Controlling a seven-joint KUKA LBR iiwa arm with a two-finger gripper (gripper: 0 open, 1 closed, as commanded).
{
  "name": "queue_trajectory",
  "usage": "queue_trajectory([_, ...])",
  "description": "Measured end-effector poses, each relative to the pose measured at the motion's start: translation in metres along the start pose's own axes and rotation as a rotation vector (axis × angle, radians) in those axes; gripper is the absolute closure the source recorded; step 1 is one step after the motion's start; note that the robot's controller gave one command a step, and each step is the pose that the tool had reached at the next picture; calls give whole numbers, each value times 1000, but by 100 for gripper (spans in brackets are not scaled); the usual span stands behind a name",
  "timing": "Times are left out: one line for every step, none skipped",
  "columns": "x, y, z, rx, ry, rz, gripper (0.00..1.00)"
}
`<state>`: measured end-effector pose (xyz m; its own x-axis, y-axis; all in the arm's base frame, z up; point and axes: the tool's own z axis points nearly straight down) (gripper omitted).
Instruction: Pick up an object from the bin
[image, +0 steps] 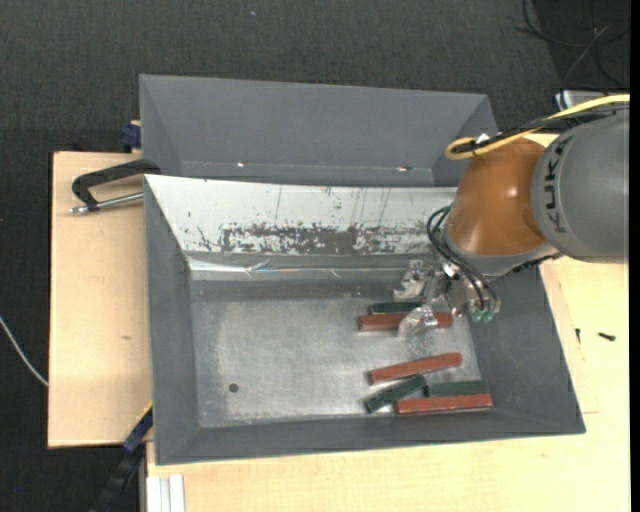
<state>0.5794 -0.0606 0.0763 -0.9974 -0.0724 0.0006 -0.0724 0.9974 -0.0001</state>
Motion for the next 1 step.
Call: queue_trajectory([0, 0, 0, 0, 0, 0, 100])
